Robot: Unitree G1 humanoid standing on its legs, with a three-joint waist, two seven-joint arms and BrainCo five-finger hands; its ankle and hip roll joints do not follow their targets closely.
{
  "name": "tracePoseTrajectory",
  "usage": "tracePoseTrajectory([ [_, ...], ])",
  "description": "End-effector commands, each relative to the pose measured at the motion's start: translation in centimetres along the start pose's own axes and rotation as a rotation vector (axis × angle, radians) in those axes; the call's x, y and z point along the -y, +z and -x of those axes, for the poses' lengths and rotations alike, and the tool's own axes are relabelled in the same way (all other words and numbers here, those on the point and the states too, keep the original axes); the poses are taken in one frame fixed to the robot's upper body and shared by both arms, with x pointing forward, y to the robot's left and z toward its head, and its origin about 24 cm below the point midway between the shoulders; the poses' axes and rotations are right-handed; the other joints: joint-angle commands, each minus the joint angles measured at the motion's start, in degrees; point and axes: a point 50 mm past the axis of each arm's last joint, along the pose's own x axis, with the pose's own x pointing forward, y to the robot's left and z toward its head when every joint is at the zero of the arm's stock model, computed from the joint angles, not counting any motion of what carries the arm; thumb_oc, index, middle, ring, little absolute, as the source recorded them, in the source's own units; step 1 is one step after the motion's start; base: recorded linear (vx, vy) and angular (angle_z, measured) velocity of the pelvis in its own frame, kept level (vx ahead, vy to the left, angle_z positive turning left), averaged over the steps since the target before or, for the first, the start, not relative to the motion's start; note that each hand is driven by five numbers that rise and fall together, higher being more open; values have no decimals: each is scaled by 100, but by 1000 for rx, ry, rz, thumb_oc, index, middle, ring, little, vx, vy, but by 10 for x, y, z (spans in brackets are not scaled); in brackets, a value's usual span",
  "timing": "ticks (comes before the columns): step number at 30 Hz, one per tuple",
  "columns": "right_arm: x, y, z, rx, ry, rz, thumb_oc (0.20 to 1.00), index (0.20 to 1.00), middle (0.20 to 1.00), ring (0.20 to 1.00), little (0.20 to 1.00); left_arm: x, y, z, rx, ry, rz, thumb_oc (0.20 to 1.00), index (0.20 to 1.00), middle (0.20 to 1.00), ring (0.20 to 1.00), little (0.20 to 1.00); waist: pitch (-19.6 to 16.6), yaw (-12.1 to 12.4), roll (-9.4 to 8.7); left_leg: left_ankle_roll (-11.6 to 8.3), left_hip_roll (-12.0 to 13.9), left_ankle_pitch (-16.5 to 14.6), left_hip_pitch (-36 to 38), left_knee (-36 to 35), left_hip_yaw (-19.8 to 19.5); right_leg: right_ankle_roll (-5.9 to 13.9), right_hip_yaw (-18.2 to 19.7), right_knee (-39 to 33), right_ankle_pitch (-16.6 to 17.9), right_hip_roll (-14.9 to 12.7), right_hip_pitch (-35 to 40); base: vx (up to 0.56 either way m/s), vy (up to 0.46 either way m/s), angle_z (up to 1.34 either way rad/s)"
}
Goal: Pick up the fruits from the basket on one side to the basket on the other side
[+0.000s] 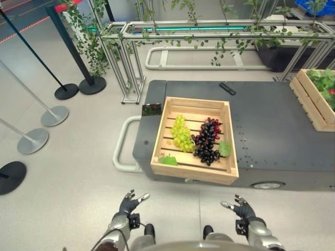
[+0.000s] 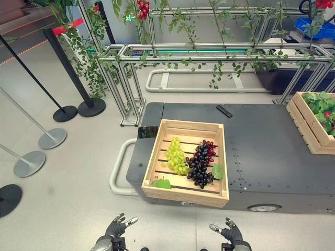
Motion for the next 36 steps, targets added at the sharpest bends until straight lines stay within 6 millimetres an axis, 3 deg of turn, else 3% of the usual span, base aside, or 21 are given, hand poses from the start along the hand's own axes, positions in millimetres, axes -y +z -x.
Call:
tracePoseTrajectory([
  [1,0,43,1,197,35,-76,1000,1000,1000,1000,1000,17,35,-5,138,-62,23,1000,1000,1000,1000,1000,-21,-108,-185,23,-227,-362,-662,659,-274,-43,10,547,-1152,15,6,0,0,0],
  [5,3,67,8,315,48,-132,1000,1000,1000,1000,1000,17,42,-3,176,-66,43,1000,1000,1000,1000,1000,-4,-139,-181,24,-194,-341,-634,564,-236,-25,13,548,-1143,4,-20,0,0,0],
  [6,4,90,16,421,61,-127,1000,1000,1000,1000,1000,20,48,-2,205,-69,23,1000,1000,1000,1000,1000,23,-162,-175,11,-190,-311,-644,515,-225,-11,7,503,-1109,-5,-40,0,0,0],
  [7,4,89,16,421,60,-127,1000,1000,1000,1000,1000,20,48,-2,205,-69,22,1000,1000,1000,1000,1000,22,-161,-174,11,-189,-311,-643,514,-225,-11,6,502,-1108,-4,-39,0,0,0],
  [8,7,115,26,546,61,-101,1000,1000,1000,1000,1000,21,57,0,251,-72,-14,1000,1000,1000,1000,1000,40,-169,-168,1,-177,-293,-654,489,-221,10,-6,451,-1080,-16,-44,0,0,0],
  [9,7,115,26,546,61,-101,1000,1000,1000,1000,1000,22,57,0,251,-72,-14,1000,1000,1000,1000,1000,40,-167,-167,1,-177,-293,-652,489,-221,10,-6,450,-1079,-16,-41,0,0,0],
  [12,13,157,44,740,31,-12,1000,1000,1000,1000,1000,24,57,1,259,-87,13,1000,1000,1000,1000,1000,56,-169,-172,-4,-149,-274,-657,448,-210,32,-6,411,-1049,-26,-51,0,0,0],
  [14,15,166,49,785,25,-1,1000,1000,1000,1000,1000,24,58,1,262,-86,8,1000,1000,1000,1000,1000,61,-164,-178,-3,-142,-267,-662,433,-213,36,-2,399,-1043,-27,-48,0,0,0],
  [15,17,186,58,869,-6,24,1000,1000,1000,1000,1000,27,62,2,277,-89,14,1000,1000,1000,1000,1000,65,-151,-197,2,-139,-261,-670,406,-209,47,-5,364,-1018,-33,-52,-30,14,1],
  [19,20,217,75,1000,-55,91,1000,1000,1000,1000,1000,31,72,7,332,-106,-17,1000,1000,1000,1000,1000,74,-88,-220,17,-135,-212,-748,397,-217,68,-23,325,-920,-48,-116,0,0,0],
  [29,26,261,80,1061,-156,255,1000,1000,1000,1000,1000,26,74,11,348,-87,-78,1000,1000,1000,1000,1000,154,115,-370,58,-208,-302,-827,453,-228,115,-64,348,-924,-112,-145,14,12,4],
  [32,24,289,73,1039,-181,387,1000,1000,1000,1000,1000,28,78,15,375,-113,-83,1000,1000,1000,1000,1000,279,262,-441,82,-255,-310,-986,516,-245,141,-71,409,-875,-154,-303,-66,26,3],
  [35,19,304,66,1012,-199,493,1000,1000,1000,1000,1000,30,83,17,396,-130,-89,1000,1000,1000,1000,1000,398,347,-465,87,-264,-289,-1093,540,-251,146,-68,459,-837,-170,-428,-86,20,3],
  [36,20,320,63,987,-253,603,1000,1000,1000,1000,1000,33,89,21,424,-158,-86,1000,1000,1000,1000,1000,519,438,-474,82,-272,-254,-1213,549,-276,157,-77,494,-790,-168,-565,-78,13,1],
])
